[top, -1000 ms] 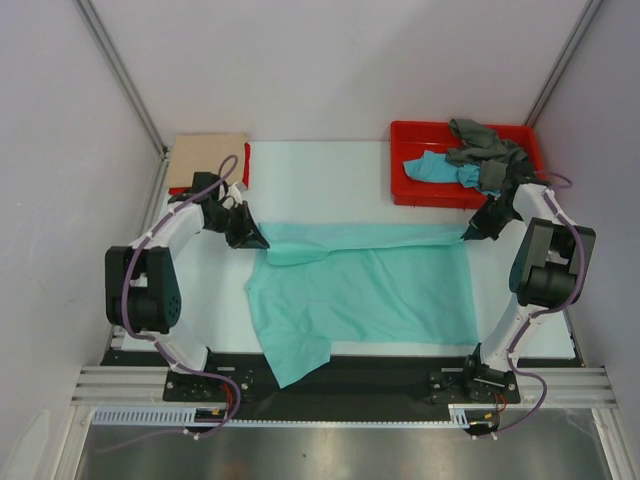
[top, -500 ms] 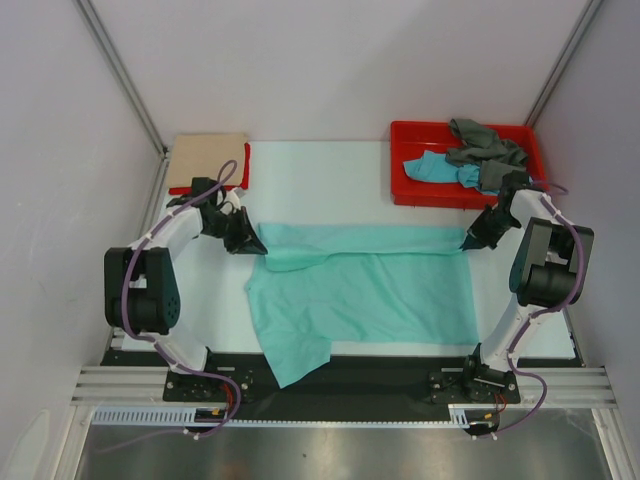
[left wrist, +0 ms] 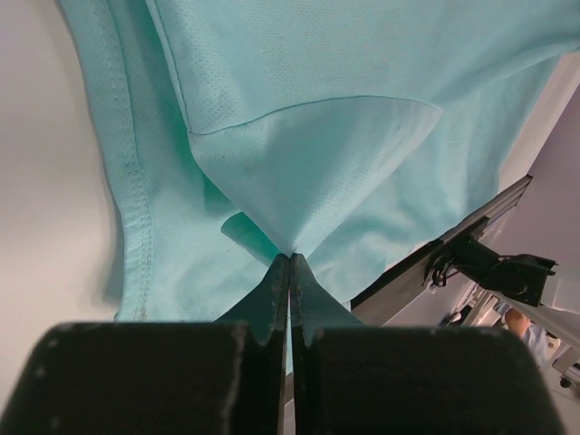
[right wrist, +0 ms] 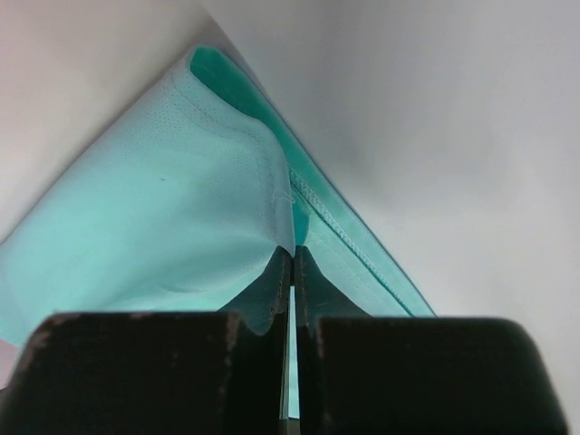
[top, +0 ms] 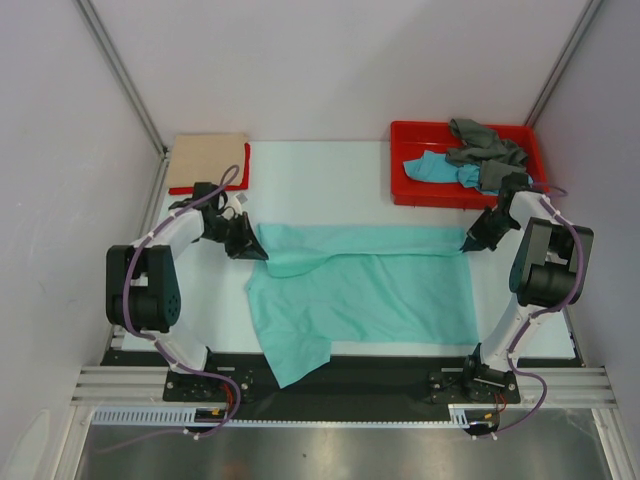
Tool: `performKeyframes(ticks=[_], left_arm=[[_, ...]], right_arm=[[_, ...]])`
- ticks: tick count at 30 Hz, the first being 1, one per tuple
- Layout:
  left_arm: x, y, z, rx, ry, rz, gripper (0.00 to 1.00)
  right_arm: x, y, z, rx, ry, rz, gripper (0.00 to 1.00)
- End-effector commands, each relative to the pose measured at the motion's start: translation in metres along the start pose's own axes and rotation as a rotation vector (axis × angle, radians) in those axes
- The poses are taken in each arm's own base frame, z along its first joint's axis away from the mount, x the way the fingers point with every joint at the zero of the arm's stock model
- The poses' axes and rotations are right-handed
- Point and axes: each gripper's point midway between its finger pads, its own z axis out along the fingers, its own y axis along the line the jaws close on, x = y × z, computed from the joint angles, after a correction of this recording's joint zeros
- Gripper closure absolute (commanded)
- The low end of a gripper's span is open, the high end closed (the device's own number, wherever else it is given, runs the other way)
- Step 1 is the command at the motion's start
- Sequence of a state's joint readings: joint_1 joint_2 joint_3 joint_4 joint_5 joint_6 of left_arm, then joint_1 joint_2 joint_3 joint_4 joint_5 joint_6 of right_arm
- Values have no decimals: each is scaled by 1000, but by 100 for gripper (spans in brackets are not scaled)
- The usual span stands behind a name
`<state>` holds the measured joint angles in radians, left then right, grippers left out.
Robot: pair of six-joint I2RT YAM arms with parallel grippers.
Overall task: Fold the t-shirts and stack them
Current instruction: Fold the tshirt
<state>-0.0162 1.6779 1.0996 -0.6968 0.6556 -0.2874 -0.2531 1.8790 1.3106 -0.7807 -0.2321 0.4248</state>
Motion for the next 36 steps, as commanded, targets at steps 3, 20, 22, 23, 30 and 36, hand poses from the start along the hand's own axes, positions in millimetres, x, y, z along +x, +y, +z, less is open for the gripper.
performKeyframes(ticks=[3,20,22,23,30,36], left_arm=[[0,0,-2,16,-10,26,100],[-115,1,-24,-173,-325,198,24],[-123,13,-6,-183,-291,179,24],[-131,11,-4,-176,-295,184,24],[-136,24,15,-194,-224,153,24],[-127,33,29,-220,-180,132,27]], right_arm=[[-7,-3,-9,12,-42,-24,100],[-69,31,-17,-12,-207,-194,40],[-75,36,-13,-25,-216,-224,39],[-77,38,-10,-35,-215,-223,39],[-65,46,7,-50,-164,-259,38],[-49,30,17,-20,-127,-275,35]])
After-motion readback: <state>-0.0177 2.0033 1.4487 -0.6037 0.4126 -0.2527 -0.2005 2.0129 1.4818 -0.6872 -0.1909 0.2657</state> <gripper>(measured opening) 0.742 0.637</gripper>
